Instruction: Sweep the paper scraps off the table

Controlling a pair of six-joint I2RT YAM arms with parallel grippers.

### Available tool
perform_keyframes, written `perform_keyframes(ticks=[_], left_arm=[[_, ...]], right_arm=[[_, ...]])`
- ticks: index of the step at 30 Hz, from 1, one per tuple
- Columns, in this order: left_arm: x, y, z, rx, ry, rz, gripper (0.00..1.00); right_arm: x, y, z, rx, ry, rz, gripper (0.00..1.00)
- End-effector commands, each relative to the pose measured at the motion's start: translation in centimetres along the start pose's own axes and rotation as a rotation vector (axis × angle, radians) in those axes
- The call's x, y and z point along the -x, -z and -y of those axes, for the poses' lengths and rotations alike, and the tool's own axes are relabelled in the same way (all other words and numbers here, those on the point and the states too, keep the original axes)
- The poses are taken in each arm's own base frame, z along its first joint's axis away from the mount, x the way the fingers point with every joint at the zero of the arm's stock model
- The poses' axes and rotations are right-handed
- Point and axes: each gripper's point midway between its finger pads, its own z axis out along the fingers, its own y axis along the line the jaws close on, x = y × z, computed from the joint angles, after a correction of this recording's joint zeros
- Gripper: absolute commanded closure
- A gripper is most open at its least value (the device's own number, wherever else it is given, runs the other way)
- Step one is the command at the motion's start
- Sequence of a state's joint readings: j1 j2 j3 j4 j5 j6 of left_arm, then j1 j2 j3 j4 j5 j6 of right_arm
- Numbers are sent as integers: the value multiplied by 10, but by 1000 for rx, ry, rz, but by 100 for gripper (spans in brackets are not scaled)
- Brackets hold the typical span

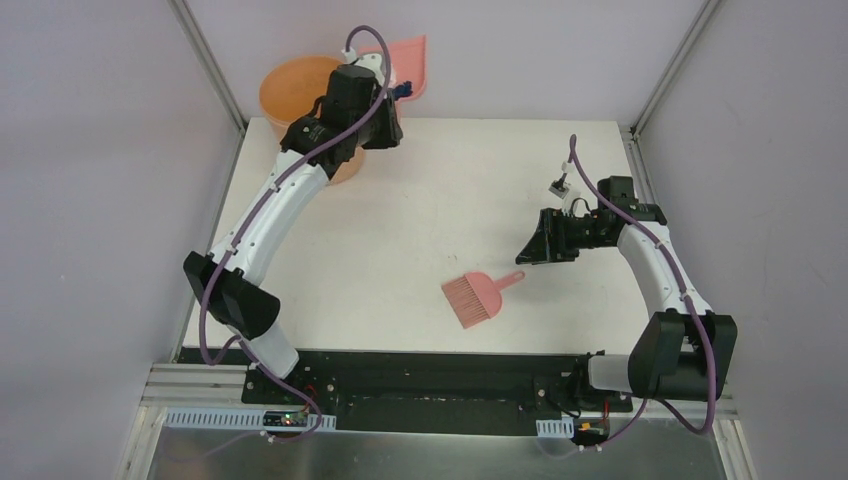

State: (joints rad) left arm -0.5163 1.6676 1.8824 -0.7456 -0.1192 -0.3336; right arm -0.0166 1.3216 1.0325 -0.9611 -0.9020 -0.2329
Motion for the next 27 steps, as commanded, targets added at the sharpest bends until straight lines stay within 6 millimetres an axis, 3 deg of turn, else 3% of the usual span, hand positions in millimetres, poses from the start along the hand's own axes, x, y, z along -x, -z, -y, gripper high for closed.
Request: perform_keyframes(ticks=[1, 8, 14, 18, 22, 27], left_arm=[[59, 9, -4, -97, 163, 163, 100], [90, 7, -33, -269, 339, 232, 100], [93, -12, -81, -405, 627, 215, 100], [96, -25, -107, -600, 853, 218, 100], [102, -28, -107, -779, 957, 241, 100], [100, -30, -108, -808, 991, 225, 100]], right_arm=[[4, -1, 1, 10, 46, 22, 31], [3, -1, 3, 6, 47, 16, 31], [3, 1, 3, -5, 55, 15, 31], [1, 0, 4, -3, 54, 11, 31], [1, 0, 4, -5, 55, 9, 31], [1, 0, 5, -1, 50, 4, 31]])
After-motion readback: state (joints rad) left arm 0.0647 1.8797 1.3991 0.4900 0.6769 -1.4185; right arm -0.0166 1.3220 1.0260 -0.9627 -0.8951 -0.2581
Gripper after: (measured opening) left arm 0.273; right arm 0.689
